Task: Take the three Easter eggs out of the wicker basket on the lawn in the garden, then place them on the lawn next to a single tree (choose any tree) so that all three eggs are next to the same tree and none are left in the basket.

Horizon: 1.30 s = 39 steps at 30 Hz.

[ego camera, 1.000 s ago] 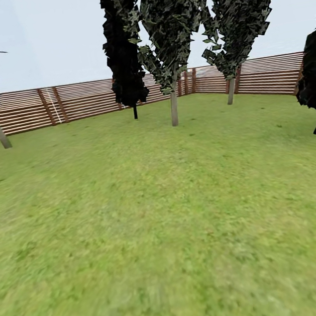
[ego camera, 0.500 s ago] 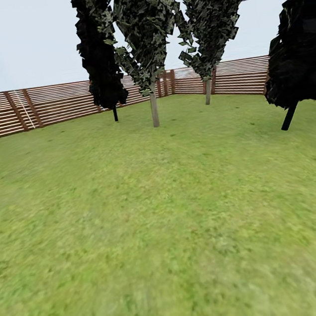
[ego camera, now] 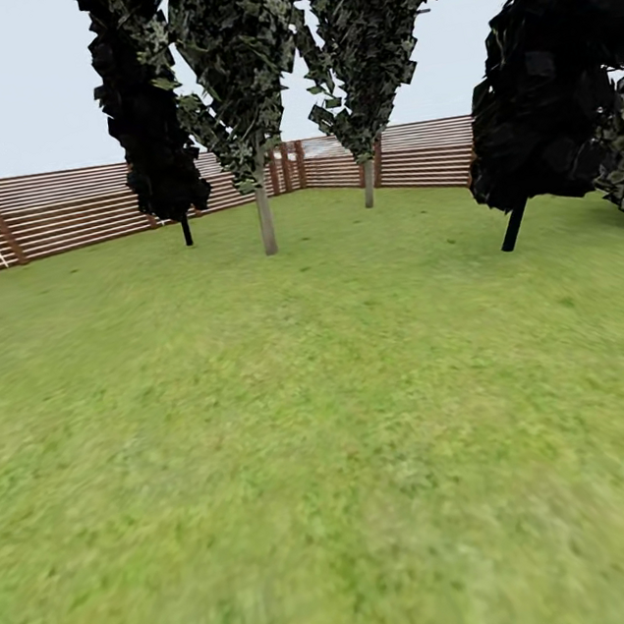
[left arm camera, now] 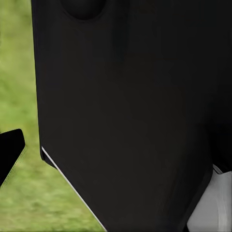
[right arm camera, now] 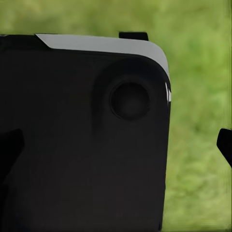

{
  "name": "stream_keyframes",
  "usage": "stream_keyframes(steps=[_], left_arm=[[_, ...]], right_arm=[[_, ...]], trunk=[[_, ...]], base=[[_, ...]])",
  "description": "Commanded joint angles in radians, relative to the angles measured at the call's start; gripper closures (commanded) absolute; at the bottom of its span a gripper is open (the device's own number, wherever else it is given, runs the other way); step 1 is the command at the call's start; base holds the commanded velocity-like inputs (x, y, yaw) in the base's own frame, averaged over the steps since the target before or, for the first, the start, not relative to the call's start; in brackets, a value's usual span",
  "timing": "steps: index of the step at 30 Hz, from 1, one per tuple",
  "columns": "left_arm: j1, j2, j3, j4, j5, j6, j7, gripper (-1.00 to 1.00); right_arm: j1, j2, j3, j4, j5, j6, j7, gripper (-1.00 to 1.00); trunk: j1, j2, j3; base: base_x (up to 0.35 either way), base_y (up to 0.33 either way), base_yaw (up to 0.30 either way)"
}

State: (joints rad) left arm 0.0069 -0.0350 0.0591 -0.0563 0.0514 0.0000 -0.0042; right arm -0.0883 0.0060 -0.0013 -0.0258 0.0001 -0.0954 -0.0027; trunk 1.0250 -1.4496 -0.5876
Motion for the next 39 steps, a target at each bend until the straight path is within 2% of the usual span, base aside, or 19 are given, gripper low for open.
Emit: stream_keyframes(steps=[1, 18, 31, 39], left_arm=[[0.001, 0.0, 0.005, -0.002, 0.005, 0.0, 0.0, -1.0], [0.001, 0.0, 0.005, -0.002, 0.005, 0.0, 0.0, -1.0], [0.001, 0.0, 0.007, -0.002, 0.006, 0.0, 0.0, -1.0], [0.001, 0.0, 0.007, -0.002, 0.006, 0.0, 0.0, -1.0]], right_arm=[[-0.001, 0.0, 0.0, 0.001, 0.0, -0.004, 0.0, -1.0], [-0.001, -0.003, 0.0, 0.001, -0.002, -0.003, 0.0, -1.0], [-0.001, -0.003, 0.007, -0.002, 0.007, -0.003, 0.0, -1.0], [-0.001, 0.0, -0.003, -0.002, -0.004, -0.001, 0.001, -1.0]], trunk=[[0.0, 0.0, -0.001], [0.0, 0.0, -0.009], [0.0, 0.0, -0.01], [0.0, 0.0, -0.01]], base=[[0.0, 0.0, -0.263], [0.0, 0.0, -0.249], [0.0, 0.0, -0.018], [0.0, 0.0, -0.013]])
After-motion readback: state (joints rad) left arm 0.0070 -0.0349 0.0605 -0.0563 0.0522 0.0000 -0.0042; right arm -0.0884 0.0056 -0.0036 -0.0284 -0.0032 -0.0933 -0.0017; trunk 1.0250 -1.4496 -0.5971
